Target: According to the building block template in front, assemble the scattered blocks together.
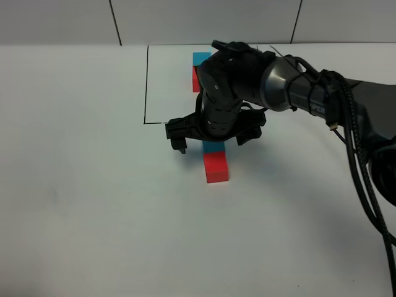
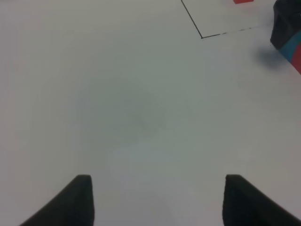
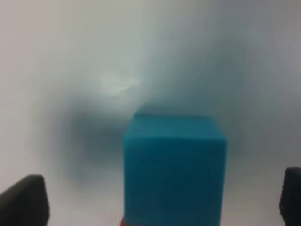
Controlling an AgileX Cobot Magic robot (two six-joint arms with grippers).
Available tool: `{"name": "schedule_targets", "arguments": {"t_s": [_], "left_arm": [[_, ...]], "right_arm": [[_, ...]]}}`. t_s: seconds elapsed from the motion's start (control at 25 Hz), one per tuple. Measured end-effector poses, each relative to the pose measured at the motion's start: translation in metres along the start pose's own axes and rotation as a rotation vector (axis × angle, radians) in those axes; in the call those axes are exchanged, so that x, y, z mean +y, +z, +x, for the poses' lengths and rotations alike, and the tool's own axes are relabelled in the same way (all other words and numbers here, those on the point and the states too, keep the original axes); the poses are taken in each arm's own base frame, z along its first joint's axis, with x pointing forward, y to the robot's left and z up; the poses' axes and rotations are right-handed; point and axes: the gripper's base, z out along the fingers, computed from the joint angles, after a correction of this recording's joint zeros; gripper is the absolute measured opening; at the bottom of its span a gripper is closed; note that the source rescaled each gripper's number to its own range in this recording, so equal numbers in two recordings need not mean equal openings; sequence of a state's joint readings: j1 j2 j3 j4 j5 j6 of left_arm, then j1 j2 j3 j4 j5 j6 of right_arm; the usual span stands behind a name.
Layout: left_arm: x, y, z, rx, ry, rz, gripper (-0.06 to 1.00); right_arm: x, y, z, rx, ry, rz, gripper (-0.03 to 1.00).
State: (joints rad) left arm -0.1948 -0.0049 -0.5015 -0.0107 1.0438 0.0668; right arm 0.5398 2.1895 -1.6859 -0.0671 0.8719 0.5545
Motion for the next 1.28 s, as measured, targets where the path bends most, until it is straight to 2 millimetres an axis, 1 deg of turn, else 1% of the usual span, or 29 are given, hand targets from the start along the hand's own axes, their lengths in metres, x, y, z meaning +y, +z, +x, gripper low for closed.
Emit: {"name": "schedule_targets", "arguments": {"t_s": [0.12,0.2,0.28,0.36,0.44,0.52,0.6,0.64,0.76,0.84,0.92,1.08,1.16,1.28], "left_arm": [[0.000,0.000,0.000,0.000,0.000,0.000,0.30],[0.000,0.000,0.000,0.000,0.000,0.000,0.30],[0.000,0.000,0.000,0.000,0.000,0.000,0.30],[0.000,0.000,0.000,0.000,0.000,0.000,0.30],[0.000,0.000,0.000,0.000,0.000,0.000,0.30],[0.000,0.000,0.000,0.000,0.000,0.000,0.30],[0.000,0.000,0.000,0.000,0.000,0.000,0.30],[0.000,0.000,0.000,0.000,0.000,0.000,0.30],[0.000,0.000,0.000,0.000,0.000,0.000,0.30],[0.000,0.000,0.000,0.000,0.000,0.000,0.30],[0.000,0.000,0.000,0.000,0.000,0.000,0.30],[0.000,0.000,0.000,0.000,0.000,0.000,0.30],[0.000,0.000,0.000,0.000,0.000,0.000,0.30],[0.000,0.000,0.000,0.000,0.000,0.000,0.30]], "right_arm": [[-0.007,-0.022,-0.007,-0.027,-0.045,-0.029,1.00],[-0.027,-0.033,-0.017,-0.037,-0.050,-0.022,1.00],[-0.056,-0.039,-0.027,-0.039,-0.049,0.000,1.00],[-0.094,-0.041,-0.035,-0.018,-0.028,0.032,1.00],[-0.129,-0.043,-0.036,0.006,-0.015,0.058,1.00],[-0.161,-0.050,-0.033,0.010,0.022,0.072,0.99],[-0.185,-0.060,-0.023,-0.009,0.054,0.077,0.97],[-0.196,-0.069,-0.018,-0.039,0.072,0.076,0.97],[-0.221,-0.090,0.004,-0.091,0.102,0.093,0.95],[-0.229,-0.106,0.019,-0.115,0.102,0.102,0.95],[-0.231,-0.121,0.034,-0.128,0.093,0.106,0.95],[-0.225,-0.163,0.063,-0.196,0.089,0.097,0.95],[-0.221,-0.185,0.084,-0.225,0.089,0.092,0.95],[-0.217,-0.209,0.118,-0.259,0.068,0.093,0.95]]}}
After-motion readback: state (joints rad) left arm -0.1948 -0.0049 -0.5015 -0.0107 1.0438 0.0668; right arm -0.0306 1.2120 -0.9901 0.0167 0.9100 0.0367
